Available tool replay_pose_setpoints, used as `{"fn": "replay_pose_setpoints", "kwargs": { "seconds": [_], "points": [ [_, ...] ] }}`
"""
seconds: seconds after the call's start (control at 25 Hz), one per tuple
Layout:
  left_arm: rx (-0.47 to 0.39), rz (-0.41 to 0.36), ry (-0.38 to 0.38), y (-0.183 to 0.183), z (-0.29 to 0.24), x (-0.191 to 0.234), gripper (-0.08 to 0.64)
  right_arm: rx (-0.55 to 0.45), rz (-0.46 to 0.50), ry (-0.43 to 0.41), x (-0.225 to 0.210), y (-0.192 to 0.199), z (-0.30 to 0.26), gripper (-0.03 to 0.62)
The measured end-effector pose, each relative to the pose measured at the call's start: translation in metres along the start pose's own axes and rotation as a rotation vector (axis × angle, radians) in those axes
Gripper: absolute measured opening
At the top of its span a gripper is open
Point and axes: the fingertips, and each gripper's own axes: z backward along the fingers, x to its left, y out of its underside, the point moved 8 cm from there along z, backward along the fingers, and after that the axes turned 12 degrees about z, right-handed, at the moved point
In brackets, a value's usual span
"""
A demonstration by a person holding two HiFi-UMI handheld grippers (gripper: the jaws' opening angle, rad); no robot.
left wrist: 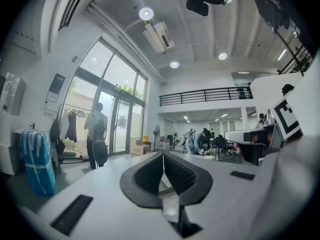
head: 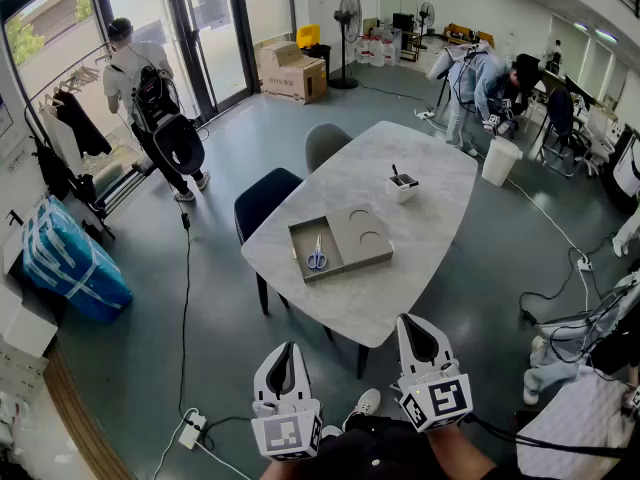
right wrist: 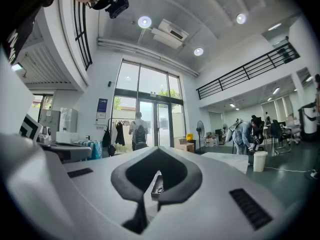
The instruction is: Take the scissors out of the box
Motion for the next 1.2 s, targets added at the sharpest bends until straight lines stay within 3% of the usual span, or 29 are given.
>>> {"fn": "replay_pose_setpoints", "kwargs": {
  "seconds": [0.8, 1.2],
  "points": [
    [-0.005, 0.006, 0.019, -0.005, 0.01, 0.018, 0.017, 0.001, -0.021, 0.034, 0.022, -0.006, -0.002, -0.005],
    [0.025, 0.009, 0.007, 0.001, -0.009, 0.033, 0.017, 0.039, -0.034, -0.023, 0.03, 0.014, -0.034, -0.005]
  ]
}}
